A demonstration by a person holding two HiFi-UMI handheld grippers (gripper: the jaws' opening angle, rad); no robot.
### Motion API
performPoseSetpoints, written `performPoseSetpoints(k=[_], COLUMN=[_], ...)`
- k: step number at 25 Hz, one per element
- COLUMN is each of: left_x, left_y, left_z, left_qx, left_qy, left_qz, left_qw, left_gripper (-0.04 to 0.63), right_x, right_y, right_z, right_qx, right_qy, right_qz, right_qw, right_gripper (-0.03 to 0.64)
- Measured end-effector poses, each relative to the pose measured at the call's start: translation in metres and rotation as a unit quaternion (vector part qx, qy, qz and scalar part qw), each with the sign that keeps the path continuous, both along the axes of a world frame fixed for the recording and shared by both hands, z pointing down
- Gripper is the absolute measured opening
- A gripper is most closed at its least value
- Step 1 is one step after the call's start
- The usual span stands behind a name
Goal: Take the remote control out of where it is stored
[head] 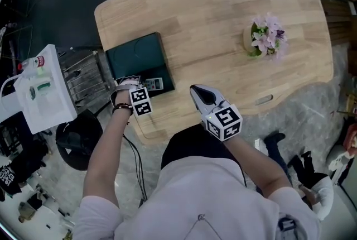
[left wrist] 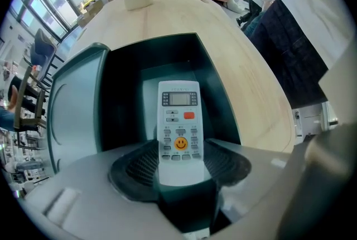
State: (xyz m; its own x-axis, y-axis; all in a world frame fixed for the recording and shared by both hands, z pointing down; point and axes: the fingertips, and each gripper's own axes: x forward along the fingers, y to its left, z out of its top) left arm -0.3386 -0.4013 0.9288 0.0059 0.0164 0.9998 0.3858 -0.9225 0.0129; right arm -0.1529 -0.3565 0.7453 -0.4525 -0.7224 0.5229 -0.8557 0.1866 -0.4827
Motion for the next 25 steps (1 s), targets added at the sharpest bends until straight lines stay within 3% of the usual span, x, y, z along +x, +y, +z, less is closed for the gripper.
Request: performPoseSetpoints(k=[4, 7, 9, 11, 13, 18, 22, 25], left_x=[0.001, 0.008, 0.018, 0.030, 0.042, 0.055, 0.050, 0.035], left_y=[-0.004, -0.011, -0.014, -0.015, -0.018, -0.020, -0.015, -0.010], left_z=[-0.023, -0.057, -0.091, -0.133, -0.180, -0.294, -0.370, -0.417], left_qx=[0.020, 0.037, 0.042, 0.039, 0.032, 0.040, 0.058, 0.088], left_qy=[0.030, 0.074, 0.124, 0.191, 0.269, 0.442, 0.539, 0.595], left_qz=[-0.026, -0.075, -0.130, -0.198, -0.272, -0.400, -0.446, -0.459], left_qw=[0.9990, 0.9937, 0.9828, 0.9606, 0.9234, 0.8020, 0.7123, 0.6544], left_gripper=[0.250, 0.250, 0.250, 0.250, 0.250, 0.250, 0.250, 0.250], right_x=[0.007, 0.011, 0.012, 0.010, 0.007, -0.002, -0.011, -0.024], right_y=[-0.001, -0.004, -0.006, -0.010, -0.016, -0.039, -0.057, -0.065], right_z=[-0.011, -0.027, -0.042, -0.062, -0.086, -0.146, -0.194, -0.228], right_qx=[0.009, 0.024, 0.039, 0.057, 0.079, 0.139, 0.177, 0.202], right_qy=[0.009, 0.017, 0.023, 0.029, 0.033, 0.034, 0.033, 0.037], right_qz=[0.001, -0.002, -0.008, -0.017, -0.029, -0.061, -0.087, -0.108], right_qw=[1.000, 1.000, 0.999, 0.998, 0.996, 0.988, 0.980, 0.973], right_gripper=[0.028, 0.028, 0.028, 0.028, 0.028, 0.028, 0.028, 0.028])
